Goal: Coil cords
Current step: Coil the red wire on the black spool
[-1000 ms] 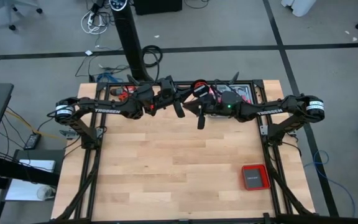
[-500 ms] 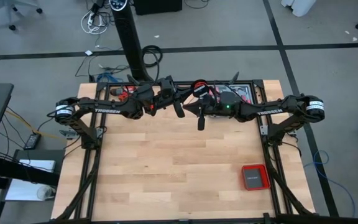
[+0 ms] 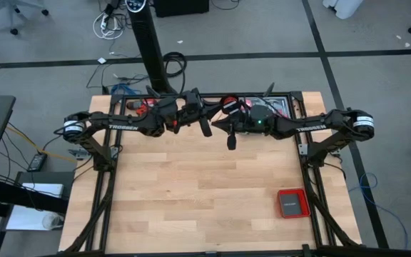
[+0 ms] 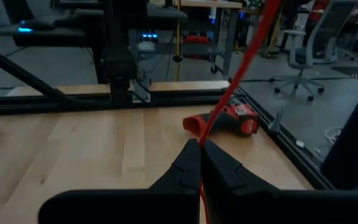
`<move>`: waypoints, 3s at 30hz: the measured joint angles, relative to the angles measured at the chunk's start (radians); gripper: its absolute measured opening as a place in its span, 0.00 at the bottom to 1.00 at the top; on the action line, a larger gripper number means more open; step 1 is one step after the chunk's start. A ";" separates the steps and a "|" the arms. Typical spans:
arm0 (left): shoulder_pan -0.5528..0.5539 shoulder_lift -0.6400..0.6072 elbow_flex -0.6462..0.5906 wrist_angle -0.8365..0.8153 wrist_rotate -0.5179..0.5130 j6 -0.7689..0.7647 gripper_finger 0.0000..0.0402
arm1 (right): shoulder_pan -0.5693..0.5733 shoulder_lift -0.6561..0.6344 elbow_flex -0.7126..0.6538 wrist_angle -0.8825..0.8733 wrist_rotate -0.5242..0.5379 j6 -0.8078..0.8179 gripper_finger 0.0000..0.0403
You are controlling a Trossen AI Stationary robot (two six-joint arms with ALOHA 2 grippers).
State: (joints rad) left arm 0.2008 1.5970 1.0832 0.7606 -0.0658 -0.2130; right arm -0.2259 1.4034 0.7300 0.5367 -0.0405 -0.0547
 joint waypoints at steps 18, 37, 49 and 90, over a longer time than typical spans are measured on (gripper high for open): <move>0.000 -0.031 0.000 -0.271 -0.043 0.053 0.00 | -0.075 -0.224 0.000 -0.417 0.156 -0.075 0.00; -0.001 -0.035 0.001 -0.475 -0.118 0.130 0.00 | -0.094 -0.288 -0.001 -0.497 0.258 -0.137 0.00; -0.001 -0.033 0.001 -0.678 -0.254 0.187 0.00 | -0.066 -0.294 -0.001 -0.444 0.254 -0.154 0.00; -0.042 0.014 -0.001 -0.358 -0.353 0.144 0.00 | 0.040 -0.081 0.000 0.018 0.167 -0.170 0.05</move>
State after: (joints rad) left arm 0.1590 1.6108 1.0824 0.4028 -0.4188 -0.0689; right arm -0.1859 1.3224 0.7303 0.5544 0.1264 -0.2250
